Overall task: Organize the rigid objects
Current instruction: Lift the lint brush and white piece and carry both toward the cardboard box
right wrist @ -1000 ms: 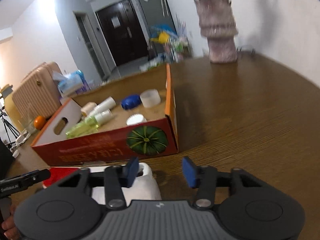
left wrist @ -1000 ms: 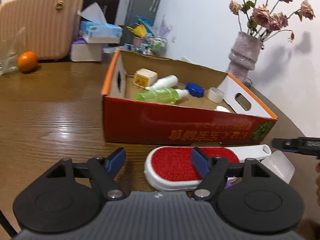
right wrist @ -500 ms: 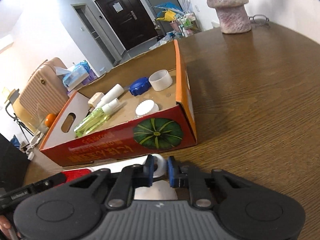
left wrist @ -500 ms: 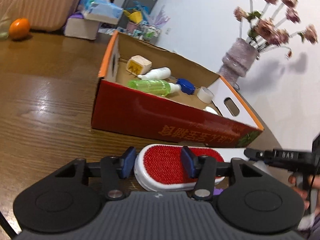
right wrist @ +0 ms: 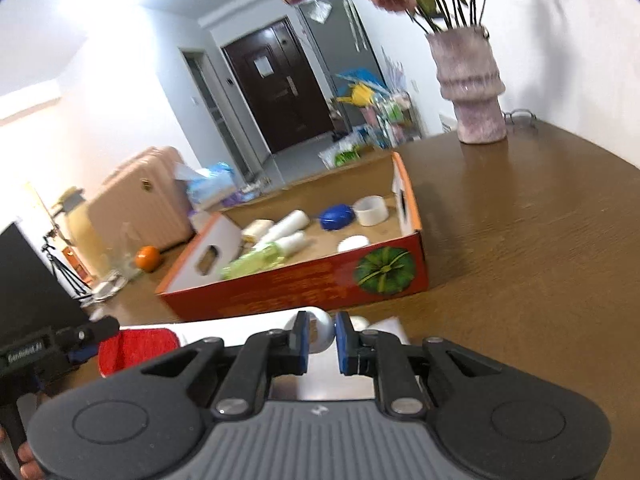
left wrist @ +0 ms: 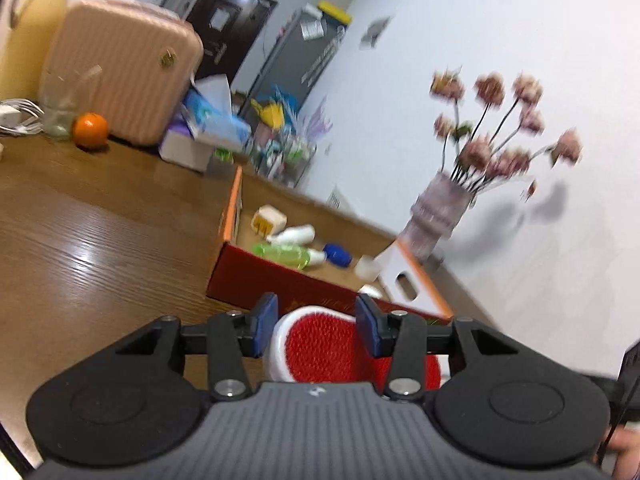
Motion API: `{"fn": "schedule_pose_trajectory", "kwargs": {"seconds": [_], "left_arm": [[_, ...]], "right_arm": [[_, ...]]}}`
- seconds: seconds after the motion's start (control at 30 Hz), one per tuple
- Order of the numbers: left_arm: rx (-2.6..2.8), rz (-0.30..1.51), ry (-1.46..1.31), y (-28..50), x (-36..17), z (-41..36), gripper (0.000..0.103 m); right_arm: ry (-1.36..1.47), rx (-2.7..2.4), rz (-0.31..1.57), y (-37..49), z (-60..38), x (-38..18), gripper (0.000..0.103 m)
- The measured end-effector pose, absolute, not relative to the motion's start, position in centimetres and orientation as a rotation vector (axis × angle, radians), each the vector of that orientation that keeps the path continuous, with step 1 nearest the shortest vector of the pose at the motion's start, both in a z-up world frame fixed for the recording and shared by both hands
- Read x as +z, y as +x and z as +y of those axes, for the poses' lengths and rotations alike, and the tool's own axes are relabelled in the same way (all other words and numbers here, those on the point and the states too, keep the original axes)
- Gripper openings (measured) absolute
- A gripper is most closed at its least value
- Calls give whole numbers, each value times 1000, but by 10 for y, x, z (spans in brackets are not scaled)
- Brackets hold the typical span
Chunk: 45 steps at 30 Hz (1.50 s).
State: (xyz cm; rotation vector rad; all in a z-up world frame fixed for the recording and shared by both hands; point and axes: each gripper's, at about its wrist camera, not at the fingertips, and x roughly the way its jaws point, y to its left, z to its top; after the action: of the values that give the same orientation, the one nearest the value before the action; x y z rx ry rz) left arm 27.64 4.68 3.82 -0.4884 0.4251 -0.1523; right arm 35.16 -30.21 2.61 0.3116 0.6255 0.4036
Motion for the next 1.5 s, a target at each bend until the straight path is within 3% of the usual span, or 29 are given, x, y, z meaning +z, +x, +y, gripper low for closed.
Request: {"fn": "schedule_pose_trajectory", "kwargs": {"seconds": [0.03, 0.1, 0.17, 0.2, 0.3, 0.37, 0.43, 0.57, 0.63, 0.67, 0.73, 0.93, 1.2, 1.27, 1.33, 1.4, 1.5], "left_arm": [[-198, 409, -501, 266, 44, 48, 15], [-341, 422, -546, 251, 52, 46, 14], [-335, 385, -462, 234, 61, 26, 14], [-324, 350, -403, 228, 61, 16, 19], [-276, 278, -290, 228, 34, -4, 49], [-216, 326, -329, 241, 15, -11, 47], [-208, 241, -382, 238, 21, -14, 57], [-221, 221, -232, 237, 27, -25, 62], [-199, 224, -251, 230, 31, -14, 80], [-185, 241, -264, 226, 31, -7, 82], [-158, 306, -269, 216, 27, 7, 82], [-109, 494, -246, 165, 2, 27, 87], [-192, 547, -141, 139, -15, 23, 86], [-193, 576, -133, 140, -23, 24, 76], [-207, 600, -158, 141, -31, 30, 47], [-221, 598, -210, 146, -34, 42, 44], [-168, 611, -341, 159, -35, 68, 48]], "right_arm": [[322, 412, 609, 338, -302, 30, 14], [368, 494, 592, 315, -299, 35, 13], [429, 608, 581, 296, -291, 40, 4], [412, 604, 557, 286, -283, 43, 2], [187, 461, 470, 263, -248, 39, 2], [128, 396, 471, 260, -231, 17, 3], [174, 370, 490, 260, -226, -3, 6], [136, 400, 510, 256, -214, -22, 10], [100, 400, 484, 256, -215, -20, 14], [100, 393, 481, 258, -218, -18, 17], [111, 398, 500, 269, -226, -15, 25], [162, 464, 599, 304, -236, -20, 25], [151, 482, 627, 298, -223, -27, 25], [156, 465, 626, 294, -228, -27, 25], [165, 459, 634, 291, -232, -29, 26], [158, 454, 637, 289, -233, -31, 26], [147, 453, 642, 287, -231, -32, 26]]}}
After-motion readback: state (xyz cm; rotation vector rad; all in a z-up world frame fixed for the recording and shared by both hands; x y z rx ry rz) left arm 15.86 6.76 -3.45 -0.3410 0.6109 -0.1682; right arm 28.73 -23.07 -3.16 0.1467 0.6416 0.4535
